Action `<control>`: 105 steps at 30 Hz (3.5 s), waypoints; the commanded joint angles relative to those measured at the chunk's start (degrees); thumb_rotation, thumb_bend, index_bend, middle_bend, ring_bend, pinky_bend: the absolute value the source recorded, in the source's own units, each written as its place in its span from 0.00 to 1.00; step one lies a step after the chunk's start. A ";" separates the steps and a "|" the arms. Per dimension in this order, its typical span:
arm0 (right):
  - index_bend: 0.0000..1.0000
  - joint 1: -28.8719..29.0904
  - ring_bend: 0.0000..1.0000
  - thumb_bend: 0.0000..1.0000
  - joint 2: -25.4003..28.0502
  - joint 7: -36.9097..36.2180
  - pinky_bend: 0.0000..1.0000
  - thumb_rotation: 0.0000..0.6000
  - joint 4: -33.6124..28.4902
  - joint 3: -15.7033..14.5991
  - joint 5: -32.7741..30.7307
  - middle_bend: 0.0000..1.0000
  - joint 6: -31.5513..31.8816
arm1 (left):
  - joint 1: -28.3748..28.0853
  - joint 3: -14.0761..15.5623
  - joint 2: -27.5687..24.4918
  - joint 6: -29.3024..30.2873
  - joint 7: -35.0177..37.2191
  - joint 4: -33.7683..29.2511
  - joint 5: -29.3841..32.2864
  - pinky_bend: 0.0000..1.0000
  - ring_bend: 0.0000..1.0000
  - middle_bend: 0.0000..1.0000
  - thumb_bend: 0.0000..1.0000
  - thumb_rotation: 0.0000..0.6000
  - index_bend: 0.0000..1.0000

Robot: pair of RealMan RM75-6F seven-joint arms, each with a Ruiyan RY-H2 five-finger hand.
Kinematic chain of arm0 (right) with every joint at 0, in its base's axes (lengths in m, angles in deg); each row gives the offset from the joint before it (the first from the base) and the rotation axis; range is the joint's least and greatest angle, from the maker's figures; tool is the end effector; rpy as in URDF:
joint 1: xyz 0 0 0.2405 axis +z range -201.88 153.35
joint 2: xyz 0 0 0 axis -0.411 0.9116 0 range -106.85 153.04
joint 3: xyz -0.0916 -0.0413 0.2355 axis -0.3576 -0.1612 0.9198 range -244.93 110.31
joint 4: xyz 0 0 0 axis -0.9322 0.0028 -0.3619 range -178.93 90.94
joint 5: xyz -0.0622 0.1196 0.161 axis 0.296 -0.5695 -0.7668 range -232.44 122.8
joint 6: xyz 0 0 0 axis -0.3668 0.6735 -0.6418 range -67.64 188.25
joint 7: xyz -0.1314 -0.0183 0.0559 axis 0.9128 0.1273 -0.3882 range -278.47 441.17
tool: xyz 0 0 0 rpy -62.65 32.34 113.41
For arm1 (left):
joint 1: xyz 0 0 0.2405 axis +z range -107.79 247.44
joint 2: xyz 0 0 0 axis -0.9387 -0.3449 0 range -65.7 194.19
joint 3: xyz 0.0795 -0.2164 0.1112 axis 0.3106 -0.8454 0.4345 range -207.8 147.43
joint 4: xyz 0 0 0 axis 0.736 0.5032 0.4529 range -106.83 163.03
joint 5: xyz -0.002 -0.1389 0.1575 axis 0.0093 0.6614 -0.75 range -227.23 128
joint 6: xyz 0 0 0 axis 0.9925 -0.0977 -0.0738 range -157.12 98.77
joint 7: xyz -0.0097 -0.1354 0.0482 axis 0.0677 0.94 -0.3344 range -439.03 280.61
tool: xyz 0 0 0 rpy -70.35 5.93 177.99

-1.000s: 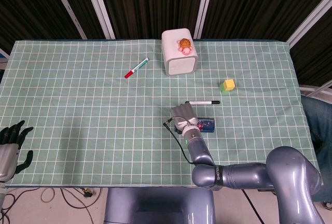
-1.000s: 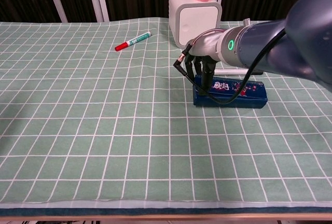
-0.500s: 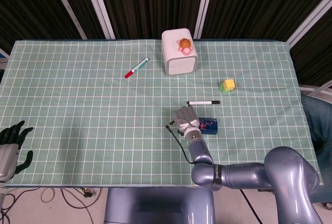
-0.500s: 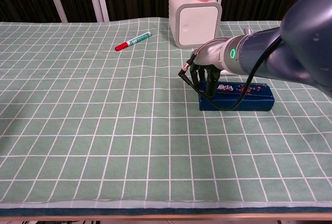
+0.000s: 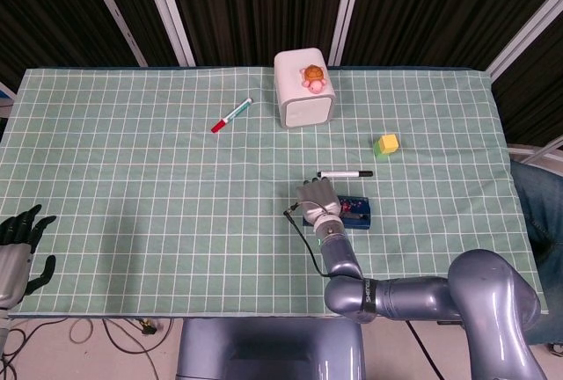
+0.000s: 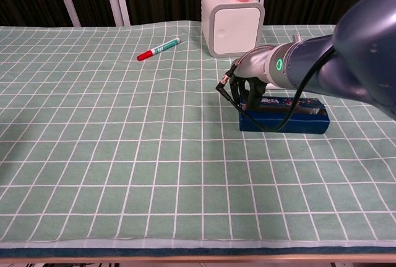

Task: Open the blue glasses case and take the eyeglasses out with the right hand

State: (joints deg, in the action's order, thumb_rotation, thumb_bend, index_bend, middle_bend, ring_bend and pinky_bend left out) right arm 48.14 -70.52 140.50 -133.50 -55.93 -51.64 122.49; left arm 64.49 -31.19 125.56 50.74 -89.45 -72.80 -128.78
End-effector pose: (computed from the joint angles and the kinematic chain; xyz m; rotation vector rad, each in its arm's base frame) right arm -0.0527 -0.3692 -0.0525 1.8933 -0.9344 0.3763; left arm -0.3058 0.1725 0.1497 -1.4076 -0.9843 -0.7192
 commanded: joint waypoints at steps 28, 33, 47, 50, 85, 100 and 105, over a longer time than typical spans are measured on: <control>0.22 -4.16 0.10 0.33 11.78 -2.01 0.24 1.00 -13.14 1.84 -0.04 0.12 1.34 | 0.04 0.06 0.10 0.07 -0.14 0.06 -0.05 0.07 0.00 0.00 0.46 1.00 0.15; 0.22 -6.18 0.10 0.33 15.15 -4.04 0.24 1.00 -16.58 0.29 1.78 0.12 0.44 | 0.06 0.08 0.14 0.10 -0.25 0.04 -0.05 0.07 0.00 0.00 0.46 1.00 0.15; 0.22 -11.26 0.12 0.33 19.65 -8.93 0.24 1.00 -25.31 -5.09 11.97 0.15 3.57 | 0.07 0.12 0.10 -0.01 -0.30 -0.08 0.10 0.07 0.00 0.00 0.46 1.00 0.15; 0.22 -12.30 0.13 0.33 19.38 -10.03 0.24 1.00 -25.52 -5.94 13.82 0.16 4.61 | 0.08 0.12 0.08 0.01 -0.31 -0.10 0.09 0.07 0.00 0.00 0.46 1.00 0.15; 0.25 -15.49 0.12 0.24 20.50 -9.08 0.24 1.00 -27.10 -10.52 13.16 0.06 8.37 | 0.04 0.21 -0.21 -0.71 -0.14 -0.73 0.93 0.07 0.00 0.00 0.46 1.00 0.15; 0.25 -17.91 0.11 0.24 18.53 -10.74 0.24 1.00 -23.76 -10.15 15.40 0.02 9.01 | 0.03 0.21 -0.26 -0.84 -0.24 -0.92 1.22 0.07 0.00 0.00 0.46 1.00 0.15; 0.25 -17.93 0.10 0.24 17.41 -9.57 0.24 1.00 -22.51 -10.18 14.33 0.00 8.92 | 0.02 0.20 -0.27 -0.84 -0.22 -0.96 1.27 0.07 0.00 0.00 0.46 1.00 0.15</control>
State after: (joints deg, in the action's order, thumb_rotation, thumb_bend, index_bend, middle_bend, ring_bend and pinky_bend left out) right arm 30.21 -52.92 130.74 -156.18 -66.12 -37.12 131.44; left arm 64.51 -30.99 125.29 49.90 -89.67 -73.76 -127.51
